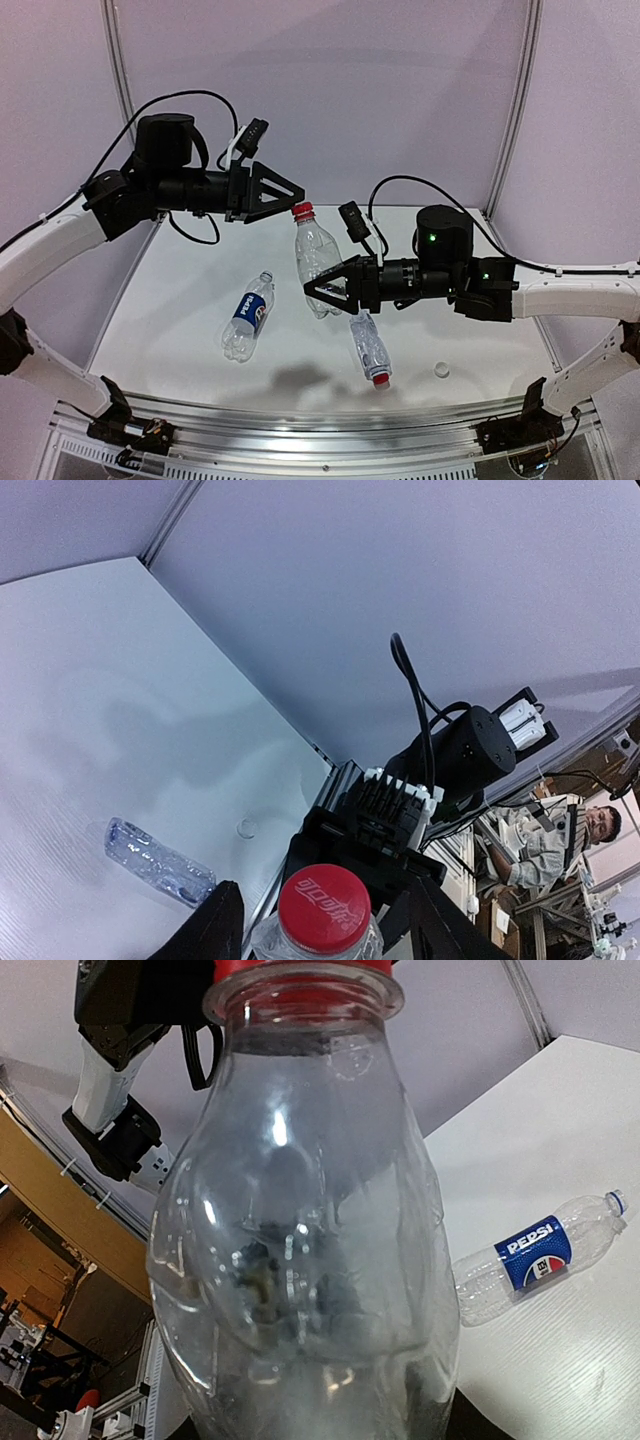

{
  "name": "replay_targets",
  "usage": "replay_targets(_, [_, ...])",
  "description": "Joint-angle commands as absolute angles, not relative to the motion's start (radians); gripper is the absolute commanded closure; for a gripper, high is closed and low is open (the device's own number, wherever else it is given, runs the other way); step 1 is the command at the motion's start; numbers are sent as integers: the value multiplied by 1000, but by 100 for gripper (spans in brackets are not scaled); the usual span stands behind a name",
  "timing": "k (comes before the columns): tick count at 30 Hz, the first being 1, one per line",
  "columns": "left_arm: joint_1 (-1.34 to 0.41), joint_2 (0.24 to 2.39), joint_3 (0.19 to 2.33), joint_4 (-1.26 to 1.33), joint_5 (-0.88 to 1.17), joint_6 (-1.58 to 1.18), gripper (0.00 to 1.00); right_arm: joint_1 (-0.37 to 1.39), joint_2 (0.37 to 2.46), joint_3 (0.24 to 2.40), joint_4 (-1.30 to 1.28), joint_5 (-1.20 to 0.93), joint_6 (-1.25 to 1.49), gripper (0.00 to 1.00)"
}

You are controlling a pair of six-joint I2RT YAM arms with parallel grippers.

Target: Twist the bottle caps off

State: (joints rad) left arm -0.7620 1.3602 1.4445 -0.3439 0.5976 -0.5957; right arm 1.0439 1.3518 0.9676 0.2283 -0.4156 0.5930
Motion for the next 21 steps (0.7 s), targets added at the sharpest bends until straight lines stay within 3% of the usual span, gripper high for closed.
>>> replay_targets(1, [-775, 1378, 1457, -339, 610, -586, 48, 1039, 1350, 989, 213, -430, 593, 69])
replay_targets(8, [-782, 1394, 1458, -359, 609, -589, 55, 1039, 1371, 998, 229, -453, 599, 69])
replay_targets(15, [-787, 1412, 1480, -380, 595, -601, 88, 1039, 1394, 1006, 229, -458, 588, 69])
replay_targets(18, [-795, 1425, 1519, -465, 516, -604, 93, 1039, 1403, 1030, 187, -413, 559, 68])
replay_targets(21, [-828, 1456, 1601, -616, 294, -652, 93, 1041, 1409, 1078, 65, -298, 490, 68])
